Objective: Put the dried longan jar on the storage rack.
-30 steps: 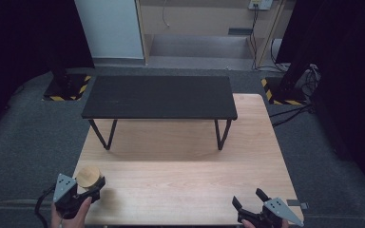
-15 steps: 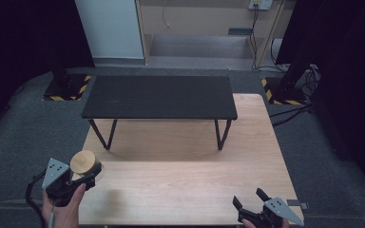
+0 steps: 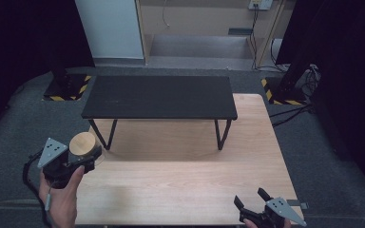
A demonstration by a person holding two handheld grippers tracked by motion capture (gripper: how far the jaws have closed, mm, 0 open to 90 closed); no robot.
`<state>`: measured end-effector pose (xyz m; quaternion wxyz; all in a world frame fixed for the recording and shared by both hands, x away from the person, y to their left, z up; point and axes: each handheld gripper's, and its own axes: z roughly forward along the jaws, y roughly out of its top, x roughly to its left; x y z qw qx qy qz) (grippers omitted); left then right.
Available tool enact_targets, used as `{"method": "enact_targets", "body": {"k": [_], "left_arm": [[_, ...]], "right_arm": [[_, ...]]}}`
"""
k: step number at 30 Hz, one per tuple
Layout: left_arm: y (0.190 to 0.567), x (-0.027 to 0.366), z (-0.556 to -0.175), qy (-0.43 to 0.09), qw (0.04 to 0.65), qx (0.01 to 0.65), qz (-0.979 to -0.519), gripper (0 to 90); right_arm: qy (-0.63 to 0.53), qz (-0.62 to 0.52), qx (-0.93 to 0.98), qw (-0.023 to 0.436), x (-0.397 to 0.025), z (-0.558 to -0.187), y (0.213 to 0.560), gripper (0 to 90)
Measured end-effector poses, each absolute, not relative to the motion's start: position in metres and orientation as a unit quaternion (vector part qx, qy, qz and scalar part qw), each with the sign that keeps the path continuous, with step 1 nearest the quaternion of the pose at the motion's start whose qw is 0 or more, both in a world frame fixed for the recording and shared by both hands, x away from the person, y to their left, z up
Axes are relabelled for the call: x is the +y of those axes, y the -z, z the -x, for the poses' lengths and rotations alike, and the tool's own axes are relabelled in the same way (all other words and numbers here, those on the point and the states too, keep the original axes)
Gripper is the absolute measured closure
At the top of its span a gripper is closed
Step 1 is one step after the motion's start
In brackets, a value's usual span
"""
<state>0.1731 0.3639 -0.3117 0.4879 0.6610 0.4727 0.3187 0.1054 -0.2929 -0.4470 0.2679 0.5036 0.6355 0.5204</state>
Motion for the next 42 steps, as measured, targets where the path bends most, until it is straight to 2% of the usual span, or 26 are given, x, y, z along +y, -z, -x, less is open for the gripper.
{"method": "enact_targets", "body": {"k": [28,42], "left_arm": [[0.252,0.355,-0.224,-0.321,0.480,0.447,-0.683,24.2],[0.244,0.350,-0.262,-0.317,0.473,0.456,-0.684,24.2]], "right_arm": [[-0.517,-0.508,0.635,0.267,-0.295,-0.109,0.448,4.5],[-0.514,-0.513,0.631,0.273,-0.299,-0.106,0.446,4.6]]}}
